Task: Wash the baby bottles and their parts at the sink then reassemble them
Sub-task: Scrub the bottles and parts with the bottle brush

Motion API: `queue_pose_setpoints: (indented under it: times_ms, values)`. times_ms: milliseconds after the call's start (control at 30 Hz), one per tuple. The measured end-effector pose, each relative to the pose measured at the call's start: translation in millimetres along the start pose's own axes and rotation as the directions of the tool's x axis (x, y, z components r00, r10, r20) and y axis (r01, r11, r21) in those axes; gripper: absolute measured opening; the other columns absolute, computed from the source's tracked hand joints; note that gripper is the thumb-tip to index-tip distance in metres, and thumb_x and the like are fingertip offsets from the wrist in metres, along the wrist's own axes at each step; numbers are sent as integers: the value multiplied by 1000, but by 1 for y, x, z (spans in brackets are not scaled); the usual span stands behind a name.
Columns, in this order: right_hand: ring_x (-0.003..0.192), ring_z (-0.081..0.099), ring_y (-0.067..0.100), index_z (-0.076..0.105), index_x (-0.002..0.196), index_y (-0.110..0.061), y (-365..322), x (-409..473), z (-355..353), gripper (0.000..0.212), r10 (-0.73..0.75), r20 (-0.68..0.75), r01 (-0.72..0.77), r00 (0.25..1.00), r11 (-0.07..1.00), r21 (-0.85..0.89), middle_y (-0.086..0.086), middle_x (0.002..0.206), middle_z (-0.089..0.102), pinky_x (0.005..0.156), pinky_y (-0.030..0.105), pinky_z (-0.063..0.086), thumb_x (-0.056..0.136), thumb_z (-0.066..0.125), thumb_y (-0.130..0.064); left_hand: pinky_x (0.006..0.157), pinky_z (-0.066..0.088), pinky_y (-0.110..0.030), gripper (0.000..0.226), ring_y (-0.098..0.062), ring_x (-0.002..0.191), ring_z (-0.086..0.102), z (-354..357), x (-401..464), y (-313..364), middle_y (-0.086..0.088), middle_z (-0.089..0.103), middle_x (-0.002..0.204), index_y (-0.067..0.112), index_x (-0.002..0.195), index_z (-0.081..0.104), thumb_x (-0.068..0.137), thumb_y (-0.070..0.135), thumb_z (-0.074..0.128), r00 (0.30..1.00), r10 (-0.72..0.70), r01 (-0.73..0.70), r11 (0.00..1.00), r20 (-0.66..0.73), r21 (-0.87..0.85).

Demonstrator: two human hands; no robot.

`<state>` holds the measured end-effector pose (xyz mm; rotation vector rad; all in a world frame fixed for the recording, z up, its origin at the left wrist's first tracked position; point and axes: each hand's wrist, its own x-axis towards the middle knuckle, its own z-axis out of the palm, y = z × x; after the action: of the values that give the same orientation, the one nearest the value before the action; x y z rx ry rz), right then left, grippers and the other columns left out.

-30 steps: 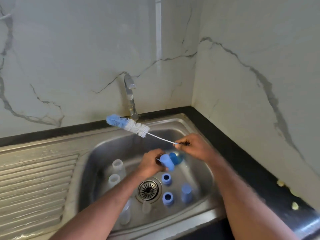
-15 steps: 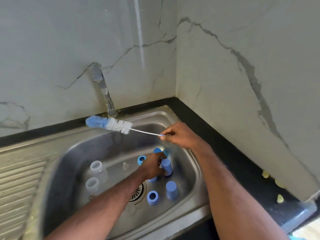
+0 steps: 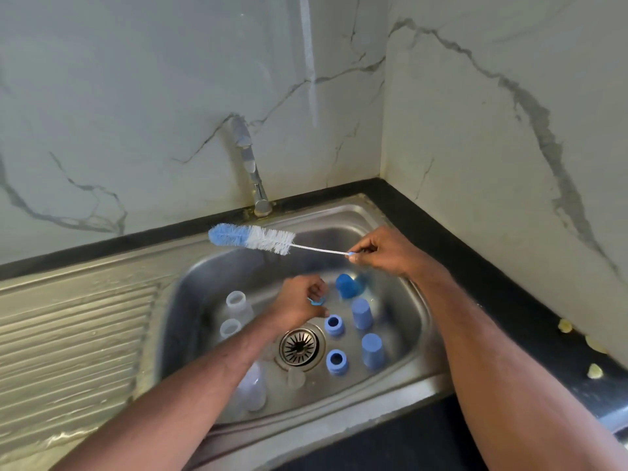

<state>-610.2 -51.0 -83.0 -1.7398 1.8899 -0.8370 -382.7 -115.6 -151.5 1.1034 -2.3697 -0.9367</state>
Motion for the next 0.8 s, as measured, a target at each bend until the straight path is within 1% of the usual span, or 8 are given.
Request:
queue_pose_setpoints:
  times_ms: [133,233,300,400,467,567,700,800]
  values:
    - [86,66,-5,80,105,-25,-4,-3,5,17,-3,53,3,999,1000,-7,-12,96,77,71,15,45,88,78,-26,67,52,-16,29,-1,68,62,-46,-53,-16,1,71,78,16,84,71,67,3,91,993,-25,24,1000,-112,-12]
    - [91,71,6,80,108,-19,-10,-1,12,20,-27,91,28,995,999,-18,-4,101,78,76,18,51,88,78,-24,66,51,-15,27,2,64,61,-76,-86,-29,-2,71,77,14,79,71,66,5,93,992,-68,69,998,-105,-1]
    - [93,72,11,79,108,-19,-17,-2,16,20,-29,115,32,993,999,-18,-3,100,78,84,28,56,89,77,-23,64,50,-14,29,3,61,60,-90,-100,-34,-4,72,78,8,82,72,64,11,95,991,-101,103,995,-92,15]
    - [89,72,9,80,106,-17,-24,-6,24,18,-43,128,41,991,999,13,-5,96,78,87,33,57,89,77,-23,62,50,-12,37,5,59,58,-95,-116,-39,-4,70,78,8,84,72,62,21,97,988,-150,151,985,-21,85]
    - [83,68,-3,79,106,-16,-27,-10,29,18,-60,134,60,989,998,6,-6,96,77,82,21,55,89,77,-21,66,55,-20,42,2,61,57,-91,-122,-42,-5,70,80,10,85,71,59,28,98,986,-163,158,979,30,131]
    - [72,62,-17,78,108,-14,-31,-17,34,18,-67,157,72,985,997,-28,-6,97,75,64,1,44,90,75,-17,75,55,-32,50,-7,69,58,-87,-125,-40,-5,68,82,11,86,68,55,38,98,981,-183,164,960,65,225]
    - [78,63,-10,78,109,-16,-35,-24,36,18,-51,189,61,981,997,-46,-7,98,74,64,5,44,92,74,-18,79,55,-33,65,-13,86,61,-82,-131,-33,3,62,93,18,95,66,50,55,95,961,-213,129,910,178,394]
    - [74,64,-13,79,105,-21,-36,-27,36,15,-60,176,65,983,998,-20,-13,89,74,64,5,45,90,76,-21,76,53,-31,61,-16,92,58,-75,-131,-34,0,58,102,26,93,60,51,56,93,951,-215,89,879,223,468]
